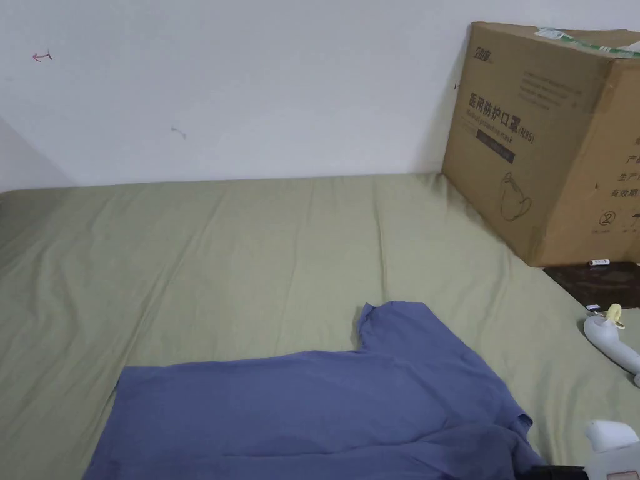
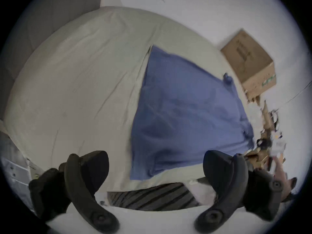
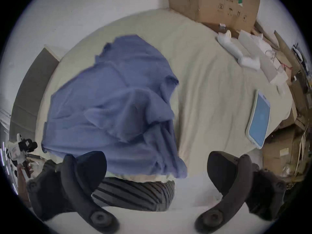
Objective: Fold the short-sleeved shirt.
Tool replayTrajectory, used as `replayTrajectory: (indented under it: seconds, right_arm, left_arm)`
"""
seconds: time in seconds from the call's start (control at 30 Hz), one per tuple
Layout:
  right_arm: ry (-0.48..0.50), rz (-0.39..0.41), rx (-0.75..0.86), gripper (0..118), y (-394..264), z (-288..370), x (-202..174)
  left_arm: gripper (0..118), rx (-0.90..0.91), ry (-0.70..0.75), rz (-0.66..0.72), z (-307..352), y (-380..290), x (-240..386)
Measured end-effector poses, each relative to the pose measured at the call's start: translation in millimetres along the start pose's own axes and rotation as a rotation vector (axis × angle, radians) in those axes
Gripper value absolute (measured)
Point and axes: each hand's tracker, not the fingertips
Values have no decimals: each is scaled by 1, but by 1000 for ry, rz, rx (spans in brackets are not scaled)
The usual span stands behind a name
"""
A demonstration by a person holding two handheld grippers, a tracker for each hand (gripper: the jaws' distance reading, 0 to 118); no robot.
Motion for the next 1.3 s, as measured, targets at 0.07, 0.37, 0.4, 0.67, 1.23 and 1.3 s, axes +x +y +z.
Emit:
replayTrajectory:
  seconds: [0.07,0.37,0.4,0.67,1.23,1.3]
  right_arm:
    - [38,10,121,117,3,17,-13]
    - [198,69,389,47,49,67,-82]
    - [217,67,437,29,55,69,-88]
    - [237,70,439,0,118,29,-120]
    - [186,70,244,0,174,-89,-115]
    - [154,80,244,0,184,-94,-107]
  left_arm:
    - [114,71,-48,-22,7,11,16]
    - [39,237,58,-391,26,65,103]
    - [27,242,56,-415,22,72,109]
    - [0,183,183,-385,-49,160,96]
    - [48,-38,253,-421,-221,207,9]
    - [2,-52,214,-473,-207,201,19]
